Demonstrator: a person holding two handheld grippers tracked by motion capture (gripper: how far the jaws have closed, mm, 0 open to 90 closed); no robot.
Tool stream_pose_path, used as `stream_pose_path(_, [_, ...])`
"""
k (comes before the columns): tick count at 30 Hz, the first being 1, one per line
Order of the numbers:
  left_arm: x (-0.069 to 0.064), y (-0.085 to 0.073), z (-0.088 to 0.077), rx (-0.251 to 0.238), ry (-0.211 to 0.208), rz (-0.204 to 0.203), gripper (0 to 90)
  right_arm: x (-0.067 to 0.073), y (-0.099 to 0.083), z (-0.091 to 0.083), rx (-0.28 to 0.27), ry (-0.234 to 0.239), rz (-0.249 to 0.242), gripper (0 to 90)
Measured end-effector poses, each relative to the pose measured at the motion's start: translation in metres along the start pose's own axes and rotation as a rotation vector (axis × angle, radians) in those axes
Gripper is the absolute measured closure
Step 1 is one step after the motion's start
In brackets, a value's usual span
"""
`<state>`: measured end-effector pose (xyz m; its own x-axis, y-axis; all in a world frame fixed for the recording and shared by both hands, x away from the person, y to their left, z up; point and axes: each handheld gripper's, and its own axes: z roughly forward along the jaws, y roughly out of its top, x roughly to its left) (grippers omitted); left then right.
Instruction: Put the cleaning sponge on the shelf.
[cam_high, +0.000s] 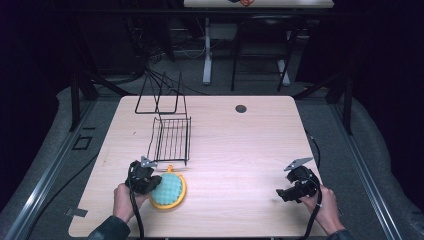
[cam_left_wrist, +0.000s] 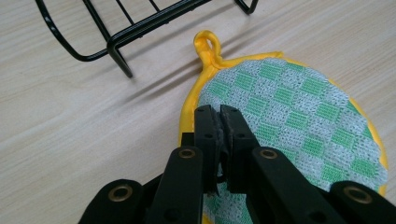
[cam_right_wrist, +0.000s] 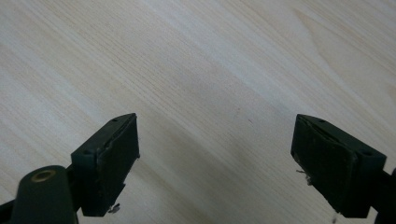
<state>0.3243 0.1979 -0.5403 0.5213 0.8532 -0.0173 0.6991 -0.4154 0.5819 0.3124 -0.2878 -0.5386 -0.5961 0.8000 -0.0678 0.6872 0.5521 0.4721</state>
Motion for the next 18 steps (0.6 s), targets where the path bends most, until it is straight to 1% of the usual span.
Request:
stream_pose_path(2, [0.0, 0.0, -0.002, 0.001, 0.0, 0.006, 87.0, 0.0, 0.0, 0.0, 0.0, 0.0, 0.0, 14.9])
stream_pose_path(3, [0.0, 0.0, -0.002, -0.006, 0.003, 0.007, 87.2, 0.0, 0.0, 0.0, 0.0, 0.001, 0.0, 14.9])
stream_pose_path(7, [0.0, 0.001, -0.006, -0.003, -0.008, 0.014, 87.5, -0.001, -0.001, 0.0, -0.007, 0.001, 0.002, 14.9])
stream_pose_path(12, [0.0, 0.0, -0.011, -0.022, -0.014, 0.01, 87.5, 0.0, 0.0, 0.0, -0.007, 0.003, 0.005, 14.8])
stream_pose_path(13, [0.0, 0.0, -0.014, -0.029, -0.025, 0.008, 87.5, 0.0, -0.001, -0.001, -0.006, 0.001, 0.005, 14.9])
stream_pose_path(16, [-0.001, 0.0, -0.017, -0.034, -0.026, 0.012, 87.5, 0.0, 0.0, -0.001, -0.007, 0.0, 0.004, 14.9])
stream_pose_path(17, [-0.001, -0.001, -0.021, -0.04, -0.035, 0.011, 87.6, 0.0, 0.0, -0.001, -0.007, -0.001, 0.004, 14.8])
stream_pose_path(18, [-0.001, -0.001, -0.021, -0.04, -0.035, 0.011, 87.6, 0.0, 0.0, -0.001, -0.007, -0.001, 0.004, 14.8])
